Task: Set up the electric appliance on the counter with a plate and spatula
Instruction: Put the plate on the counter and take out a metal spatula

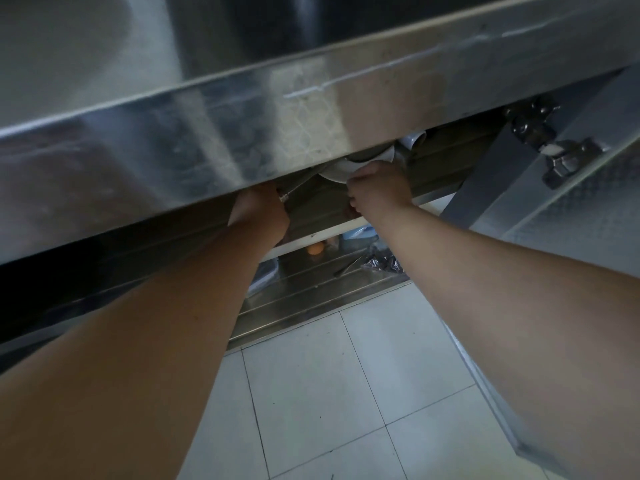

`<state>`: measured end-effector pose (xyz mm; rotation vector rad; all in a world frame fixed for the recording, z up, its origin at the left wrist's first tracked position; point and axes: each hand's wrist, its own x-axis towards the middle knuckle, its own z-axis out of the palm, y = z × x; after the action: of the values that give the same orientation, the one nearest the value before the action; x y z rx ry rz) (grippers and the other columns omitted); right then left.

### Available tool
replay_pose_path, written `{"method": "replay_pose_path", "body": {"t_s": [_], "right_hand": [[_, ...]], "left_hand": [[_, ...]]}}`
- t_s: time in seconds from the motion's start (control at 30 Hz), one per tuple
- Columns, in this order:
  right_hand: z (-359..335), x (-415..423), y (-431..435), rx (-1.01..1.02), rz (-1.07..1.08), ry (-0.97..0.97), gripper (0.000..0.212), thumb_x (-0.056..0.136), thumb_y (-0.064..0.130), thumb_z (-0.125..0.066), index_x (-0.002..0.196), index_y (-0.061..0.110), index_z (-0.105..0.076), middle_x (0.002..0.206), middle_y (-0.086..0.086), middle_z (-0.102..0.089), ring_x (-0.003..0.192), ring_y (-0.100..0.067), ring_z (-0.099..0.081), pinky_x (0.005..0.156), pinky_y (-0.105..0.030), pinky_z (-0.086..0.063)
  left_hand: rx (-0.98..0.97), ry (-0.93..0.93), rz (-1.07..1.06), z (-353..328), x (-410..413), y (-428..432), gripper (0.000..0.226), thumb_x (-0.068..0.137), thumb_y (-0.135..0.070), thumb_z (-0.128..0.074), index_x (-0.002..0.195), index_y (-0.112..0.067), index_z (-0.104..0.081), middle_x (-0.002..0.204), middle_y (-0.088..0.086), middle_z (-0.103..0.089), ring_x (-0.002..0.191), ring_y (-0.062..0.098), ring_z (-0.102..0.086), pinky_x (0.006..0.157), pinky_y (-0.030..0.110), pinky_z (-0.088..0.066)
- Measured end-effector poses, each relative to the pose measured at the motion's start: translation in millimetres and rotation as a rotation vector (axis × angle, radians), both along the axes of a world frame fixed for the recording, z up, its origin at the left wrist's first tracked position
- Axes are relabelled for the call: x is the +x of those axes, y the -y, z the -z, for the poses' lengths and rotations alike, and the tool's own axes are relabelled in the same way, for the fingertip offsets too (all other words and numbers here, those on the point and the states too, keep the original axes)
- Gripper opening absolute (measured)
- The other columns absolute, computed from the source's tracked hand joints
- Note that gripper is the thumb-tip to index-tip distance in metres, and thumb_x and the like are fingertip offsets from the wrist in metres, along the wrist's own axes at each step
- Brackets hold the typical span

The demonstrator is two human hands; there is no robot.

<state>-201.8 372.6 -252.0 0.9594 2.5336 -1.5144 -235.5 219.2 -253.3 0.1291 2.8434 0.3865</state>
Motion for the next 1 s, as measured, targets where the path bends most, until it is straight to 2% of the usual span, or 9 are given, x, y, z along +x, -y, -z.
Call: {"method": "replay_pose_path", "body": {"t_s": [0.2, 0.33, 0.47, 0.57, 0.63, 0.7, 0.8, 0.9, 1.0], "right_hand": [[-11.2, 8.4, 18.6, -0.217, 0.081, 0.019, 0.028, 0.087, 0.016, -0.058, 0.109, 0.002, -0.067, 0.113, -0.022, -0.069, 0.106, -0.037, -0.067, 0.092, -0.049, -0.055], [-25.7, 28.5, 32.3, -0.394, 0.17, 0.03, 0.008, 0.091, 0.014, -0.058, 0.086, 0.007, -0.062, 0.092, -0.016, -0.067, 0.075, -0.024, -0.064, 0.077, -0.036, -0.06], [-45.4, 59.5, 43.3, -0.534, 0.262, 0.054, 0.004, 0.092, 0.003, -0.056, 0.094, 0.002, -0.059, 0.109, -0.027, -0.069, 0.084, -0.033, -0.07, 0.086, -0.045, -0.058], [-62.0, 88.2, 52.5, -0.656, 0.294, 0.112, 0.009, 0.093, -0.001, -0.053, 0.086, 0.003, -0.057, 0.105, -0.03, -0.065, 0.067, -0.026, -0.063, 0.087, -0.041, -0.056], [-72.2, 107.7, 59.9, -0.697, 0.331, 0.158, 0.01, 0.093, -0.001, -0.054, 0.101, -0.004, -0.059, 0.107, -0.026, -0.067, 0.088, -0.031, -0.071, 0.077, -0.036, -0.057], [-81.6, 126.0, 65.5, -0.757, 0.376, 0.211, 0.025, 0.092, -0.002, -0.055, 0.116, -0.006, -0.056, 0.113, -0.023, -0.068, 0.102, -0.034, -0.07, 0.066, -0.034, -0.059], [-102.7, 149.5, 73.1, -0.838, 0.437, 0.272, 0.025, 0.091, -0.002, -0.057, 0.116, -0.004, -0.057, 0.111, -0.02, -0.07, 0.085, -0.027, -0.072, 0.053, -0.031, -0.059], [-126.0, 171.9, 77.4, -0.891, 0.48, 0.309, 0.024, 0.091, -0.002, -0.056, 0.115, -0.003, -0.056, 0.108, -0.021, -0.07, 0.077, -0.026, -0.069, 0.057, -0.034, -0.059], [-154.0, 194.3, 81.4, -0.931, 0.482, 0.298, 0.02, 0.091, -0.004, -0.053, 0.111, -0.004, -0.056, 0.099, -0.022, -0.07, 0.074, -0.027, -0.069, 0.052, -0.033, -0.059]], "left_hand": [[0.133, 0.049, -0.014, -23.1, 25.6, -4.8, 0.037, 0.097, -0.015, -0.047, 0.131, 0.0, -0.048, 0.129, 0.02, -0.057, 0.118, 0.034, -0.056, 0.092, 0.037, -0.045], [0.205, 0.154, -0.008, -30.5, 56.1, 2.6, 0.031, 0.097, -0.017, -0.049, 0.127, -0.008, -0.05, 0.114, 0.011, -0.062, 0.095, 0.024, -0.059, 0.077, 0.034, -0.047], [0.194, 0.189, -0.007, -39.8, 91.6, 17.2, 0.027, 0.096, -0.015, -0.049, 0.123, -0.012, -0.052, 0.101, 0.007, -0.061, 0.075, 0.017, -0.058, 0.064, 0.026, -0.045], [0.217, 0.252, -0.024, -58.6, 115.4, 31.6, 0.023, 0.094, -0.016, -0.054, 0.117, -0.016, -0.056, 0.102, 0.007, -0.066, 0.09, 0.023, -0.065, 0.083, 0.036, -0.055], [0.224, 0.316, -0.026, -72.2, 131.7, 42.2, 0.022, 0.092, -0.016, -0.057, 0.114, -0.017, -0.057, 0.1, 0.006, -0.067, 0.093, 0.022, -0.065, 0.088, 0.036, -0.054], [0.248, 0.371, -0.025, -88.9, 147.9, 51.8, 0.021, 0.091, -0.014, -0.06, 0.111, -0.017, -0.06, 0.098, 0.005, -0.066, 0.087, 0.018, -0.063, 0.076, 0.027, -0.053], [0.304, 0.445, -0.047, -120.3, 173.3, 63.7, 0.017, 0.088, -0.011, -0.064, 0.103, -0.019, -0.06, 0.09, 0.0, -0.064, 0.075, 0.011, -0.059, 0.057, 0.017, -0.043], [0.337, 0.478, -0.047, -152.3, 196.1, 71.0, 0.016, 0.085, -0.009, -0.067, 0.098, -0.018, -0.063, 0.085, -0.001, -0.062, 0.067, 0.008, -0.054, 0.053, 0.015, -0.039], [0.337, 0.508, -0.031, -186.2, 210.1, 79.8, 0.018, 0.082, -0.007, -0.07, 0.098, -0.014, -0.067, 0.09, 0.003, -0.067, 0.073, 0.011, -0.058, 0.058, 0.014, -0.042]]}}
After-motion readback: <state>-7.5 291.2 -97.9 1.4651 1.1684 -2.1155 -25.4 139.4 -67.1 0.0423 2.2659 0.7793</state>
